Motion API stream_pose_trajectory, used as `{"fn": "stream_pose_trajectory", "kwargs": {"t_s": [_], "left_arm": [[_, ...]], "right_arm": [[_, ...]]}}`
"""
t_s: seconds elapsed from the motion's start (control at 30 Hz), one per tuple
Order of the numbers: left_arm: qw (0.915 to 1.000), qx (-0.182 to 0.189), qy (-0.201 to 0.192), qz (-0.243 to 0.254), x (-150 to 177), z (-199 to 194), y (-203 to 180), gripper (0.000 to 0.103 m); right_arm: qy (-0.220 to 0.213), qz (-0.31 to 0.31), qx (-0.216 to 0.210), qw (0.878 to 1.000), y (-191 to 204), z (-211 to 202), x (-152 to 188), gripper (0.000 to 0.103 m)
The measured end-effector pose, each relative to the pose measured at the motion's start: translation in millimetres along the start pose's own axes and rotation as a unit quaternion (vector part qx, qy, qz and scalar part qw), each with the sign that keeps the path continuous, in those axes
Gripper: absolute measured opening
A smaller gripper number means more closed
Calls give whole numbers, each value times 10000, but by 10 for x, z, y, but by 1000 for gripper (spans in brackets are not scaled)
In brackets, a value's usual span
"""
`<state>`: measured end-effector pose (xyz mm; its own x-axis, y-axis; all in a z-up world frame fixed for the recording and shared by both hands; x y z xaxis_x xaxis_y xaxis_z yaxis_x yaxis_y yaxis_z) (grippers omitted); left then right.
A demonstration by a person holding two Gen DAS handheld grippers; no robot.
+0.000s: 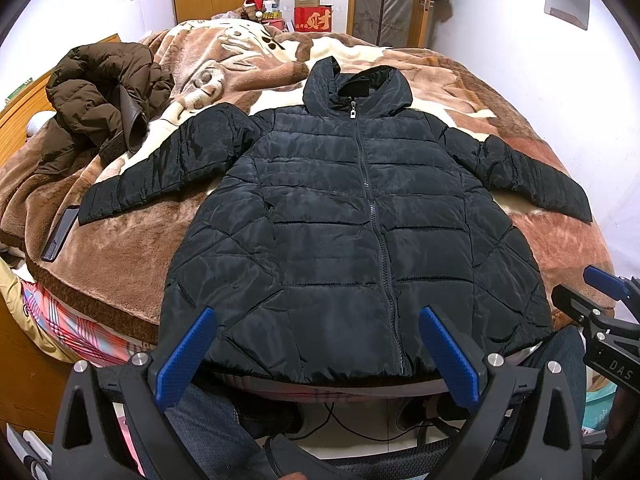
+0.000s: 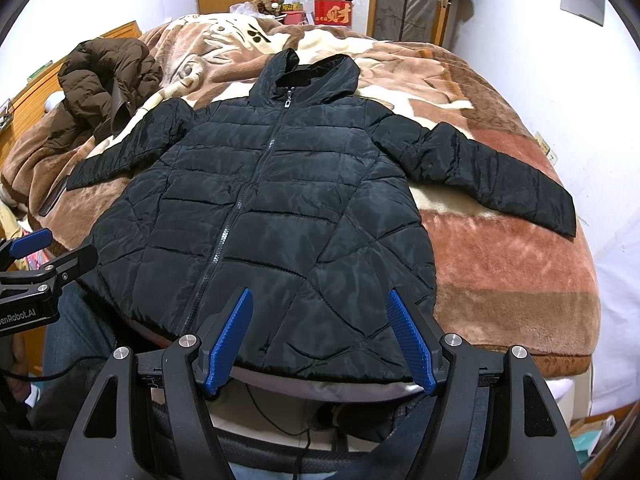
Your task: Fold large clothes
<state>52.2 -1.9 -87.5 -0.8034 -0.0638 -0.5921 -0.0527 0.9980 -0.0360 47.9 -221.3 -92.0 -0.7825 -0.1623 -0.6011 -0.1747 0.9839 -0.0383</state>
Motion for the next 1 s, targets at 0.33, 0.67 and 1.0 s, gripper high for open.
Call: {"fn": "stream_pose_trajectory", "kwargs": {"t_s": [0.33, 0.67, 1.0], "left_arm": [[10000, -4, 5, 1, -1, 0, 0, 102], [10000, -8, 14, 6, 25, 12, -11, 102], [10000, -7, 17, 6, 29, 14, -11, 102]], "right_arm": [[-2, -4, 4, 10000, -1, 5, 2, 70], [1, -2, 5, 10000, -4, 11, 4, 70], [1, -4, 4, 10000, -5, 14, 1, 70]]}}
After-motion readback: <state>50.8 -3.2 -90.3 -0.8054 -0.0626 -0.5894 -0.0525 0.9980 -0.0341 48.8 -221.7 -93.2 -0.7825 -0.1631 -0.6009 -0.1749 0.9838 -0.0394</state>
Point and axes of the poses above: each gripper's, at about its wrist camera, not at the fingertips, and z roughly the way its jaws point, y to its left, x to its underside, the point moved 10 cm from there along z, roughly the way its jaws point, and after that the axes turned 1 degree about -y, right-handed, at the moved point
